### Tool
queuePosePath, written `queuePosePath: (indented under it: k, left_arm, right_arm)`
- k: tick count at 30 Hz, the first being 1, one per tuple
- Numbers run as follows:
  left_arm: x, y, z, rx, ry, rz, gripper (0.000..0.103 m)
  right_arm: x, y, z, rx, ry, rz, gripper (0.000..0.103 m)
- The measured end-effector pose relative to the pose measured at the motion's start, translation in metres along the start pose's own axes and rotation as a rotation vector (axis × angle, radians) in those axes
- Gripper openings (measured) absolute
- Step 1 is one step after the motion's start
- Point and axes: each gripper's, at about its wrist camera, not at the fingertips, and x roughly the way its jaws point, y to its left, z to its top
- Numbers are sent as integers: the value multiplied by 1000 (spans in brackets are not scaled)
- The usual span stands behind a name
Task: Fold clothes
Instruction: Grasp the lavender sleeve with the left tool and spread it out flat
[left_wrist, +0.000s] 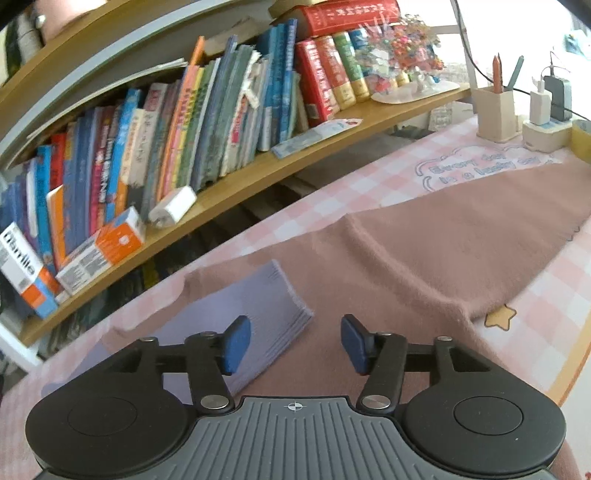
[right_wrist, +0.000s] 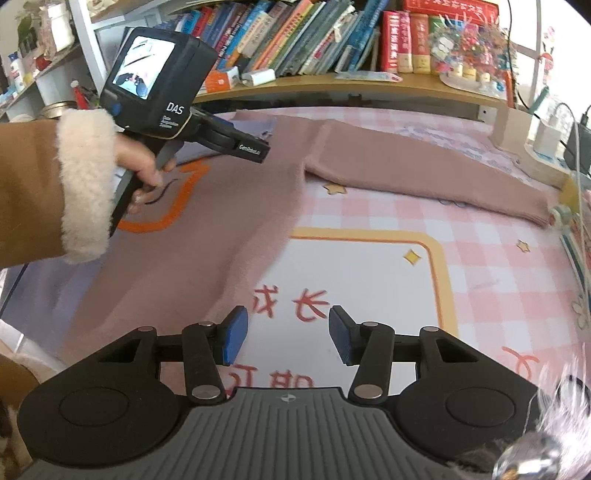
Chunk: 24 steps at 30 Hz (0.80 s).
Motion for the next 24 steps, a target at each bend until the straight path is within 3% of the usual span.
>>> queuePosePath:
  k: [3, 4, 5, 9, 14, 24]
  left_arm:
    - [7, -1, 2, -9, 0, 30, 55]
    - [8, -1, 2, -20, -1, 51, 48]
    - [11, 1, 2, -38, 0, 78, 31]
    - [18, 21, -1, -136, 31, 100, 4]
    - [-16, 73, -5, -300, -63, 154, 4]
    - [-130, 236, -65, -490, -167, 408, 4]
  right_arm:
    - [-2, -5, -3, 7, 7, -9, 46]
    - [-2, -7, -4, 9, 9, -12, 46]
    - [-3, -8, -5, 11, 12, -15, 46]
    - [-5, -11, -7, 15, 17, -17, 47]
    - [-5, -10, -7, 34, 10, -13, 47]
    - [4, 11, 9, 122, -17, -25, 47]
